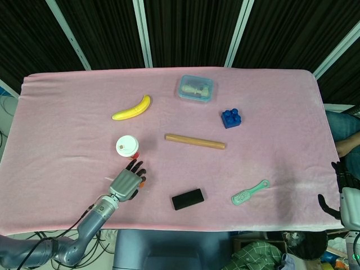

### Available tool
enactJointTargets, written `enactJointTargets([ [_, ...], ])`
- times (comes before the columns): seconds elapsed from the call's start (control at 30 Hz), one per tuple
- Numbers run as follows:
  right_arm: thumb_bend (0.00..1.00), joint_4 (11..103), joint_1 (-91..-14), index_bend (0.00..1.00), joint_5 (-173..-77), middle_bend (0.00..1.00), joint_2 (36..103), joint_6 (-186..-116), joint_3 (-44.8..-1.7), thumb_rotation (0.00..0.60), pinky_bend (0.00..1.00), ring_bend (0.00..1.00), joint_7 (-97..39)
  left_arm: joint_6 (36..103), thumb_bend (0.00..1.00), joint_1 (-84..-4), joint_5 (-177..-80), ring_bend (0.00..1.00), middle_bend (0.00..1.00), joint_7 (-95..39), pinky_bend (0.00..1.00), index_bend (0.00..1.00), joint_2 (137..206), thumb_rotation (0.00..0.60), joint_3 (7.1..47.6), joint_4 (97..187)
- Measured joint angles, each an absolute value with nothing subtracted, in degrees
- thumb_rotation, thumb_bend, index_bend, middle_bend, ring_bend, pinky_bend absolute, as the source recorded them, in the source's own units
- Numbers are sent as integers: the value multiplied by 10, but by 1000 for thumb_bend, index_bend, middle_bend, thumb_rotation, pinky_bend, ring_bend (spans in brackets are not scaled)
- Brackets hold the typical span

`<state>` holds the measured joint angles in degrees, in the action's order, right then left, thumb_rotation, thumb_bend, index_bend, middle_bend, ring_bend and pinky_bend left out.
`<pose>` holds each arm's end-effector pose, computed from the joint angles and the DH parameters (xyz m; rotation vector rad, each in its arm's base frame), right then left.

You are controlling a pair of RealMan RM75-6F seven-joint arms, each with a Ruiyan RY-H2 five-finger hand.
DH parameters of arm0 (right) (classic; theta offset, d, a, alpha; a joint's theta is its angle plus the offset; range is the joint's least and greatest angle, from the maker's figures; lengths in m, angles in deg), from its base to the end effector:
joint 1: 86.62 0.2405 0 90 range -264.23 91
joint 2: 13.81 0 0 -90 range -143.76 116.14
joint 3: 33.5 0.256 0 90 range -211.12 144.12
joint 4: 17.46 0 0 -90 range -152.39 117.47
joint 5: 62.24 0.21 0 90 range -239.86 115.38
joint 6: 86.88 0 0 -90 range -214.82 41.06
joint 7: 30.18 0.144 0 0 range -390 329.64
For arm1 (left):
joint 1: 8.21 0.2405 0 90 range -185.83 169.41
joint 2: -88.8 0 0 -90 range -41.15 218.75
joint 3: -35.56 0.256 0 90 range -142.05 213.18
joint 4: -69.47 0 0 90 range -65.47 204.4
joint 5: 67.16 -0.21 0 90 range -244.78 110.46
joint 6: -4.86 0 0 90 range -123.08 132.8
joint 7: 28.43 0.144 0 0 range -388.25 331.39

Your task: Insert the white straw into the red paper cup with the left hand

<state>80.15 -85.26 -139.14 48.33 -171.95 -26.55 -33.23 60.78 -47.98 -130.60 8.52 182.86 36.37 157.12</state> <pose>-0.3211 -0.1736 0.1792 1.1850 -0.9597 0.8336 -0.1649 0.2707 -0.0713 -2.1331 -0.7850 -0.6585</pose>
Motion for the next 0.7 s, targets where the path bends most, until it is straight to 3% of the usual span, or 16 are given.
enactJointTargets([
  [0.7, 280, 802, -852, 25, -1391, 47, 484, -1719, -265, 600, 199, 159, -332, 603, 392, -477, -1317, 18, 227, 82, 25, 532, 1832, 600, 368, 1567],
])
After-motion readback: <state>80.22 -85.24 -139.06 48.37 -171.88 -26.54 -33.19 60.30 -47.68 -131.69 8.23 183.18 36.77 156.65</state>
